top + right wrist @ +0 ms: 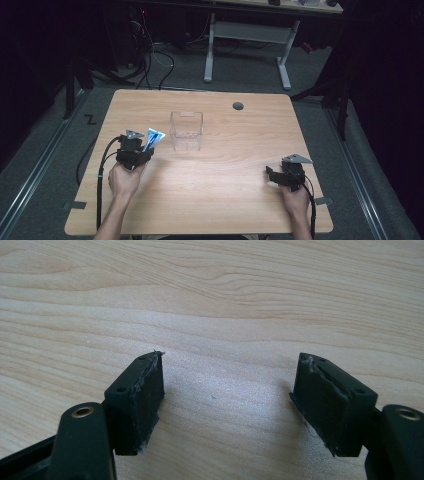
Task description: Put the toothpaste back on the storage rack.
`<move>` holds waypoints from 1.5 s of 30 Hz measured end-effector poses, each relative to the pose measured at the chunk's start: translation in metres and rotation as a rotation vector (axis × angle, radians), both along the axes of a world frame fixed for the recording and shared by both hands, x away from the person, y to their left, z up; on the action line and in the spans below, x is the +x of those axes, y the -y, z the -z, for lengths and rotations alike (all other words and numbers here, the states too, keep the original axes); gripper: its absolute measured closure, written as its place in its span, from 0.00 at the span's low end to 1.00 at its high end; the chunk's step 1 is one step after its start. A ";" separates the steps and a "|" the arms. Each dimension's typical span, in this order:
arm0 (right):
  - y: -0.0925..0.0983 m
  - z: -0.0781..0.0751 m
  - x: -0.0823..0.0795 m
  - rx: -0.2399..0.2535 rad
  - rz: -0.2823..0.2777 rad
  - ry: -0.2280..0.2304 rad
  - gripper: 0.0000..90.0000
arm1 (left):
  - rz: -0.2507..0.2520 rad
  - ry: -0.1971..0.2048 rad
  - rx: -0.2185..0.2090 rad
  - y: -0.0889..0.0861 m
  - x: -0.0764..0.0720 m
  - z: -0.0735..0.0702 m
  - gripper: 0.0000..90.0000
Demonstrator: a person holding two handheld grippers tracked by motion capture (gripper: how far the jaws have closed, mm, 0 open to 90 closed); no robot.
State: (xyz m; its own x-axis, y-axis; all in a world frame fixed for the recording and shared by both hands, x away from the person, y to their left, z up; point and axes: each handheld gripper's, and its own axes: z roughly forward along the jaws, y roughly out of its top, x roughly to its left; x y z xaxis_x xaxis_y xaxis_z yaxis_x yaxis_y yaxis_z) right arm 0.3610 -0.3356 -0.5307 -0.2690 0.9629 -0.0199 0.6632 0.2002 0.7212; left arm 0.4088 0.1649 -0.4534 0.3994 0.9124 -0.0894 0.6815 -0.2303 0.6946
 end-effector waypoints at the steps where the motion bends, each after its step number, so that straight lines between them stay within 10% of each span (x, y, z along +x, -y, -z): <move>1: 0.000 0.000 0.000 0.000 0.001 0.000 0.32 | 0.001 0.002 -0.002 0.000 0.000 -0.001 0.79; 45: 0.000 0.000 0.000 0.000 0.000 0.000 0.32 | 0.076 0.054 -0.061 0.014 0.002 -0.029 0.79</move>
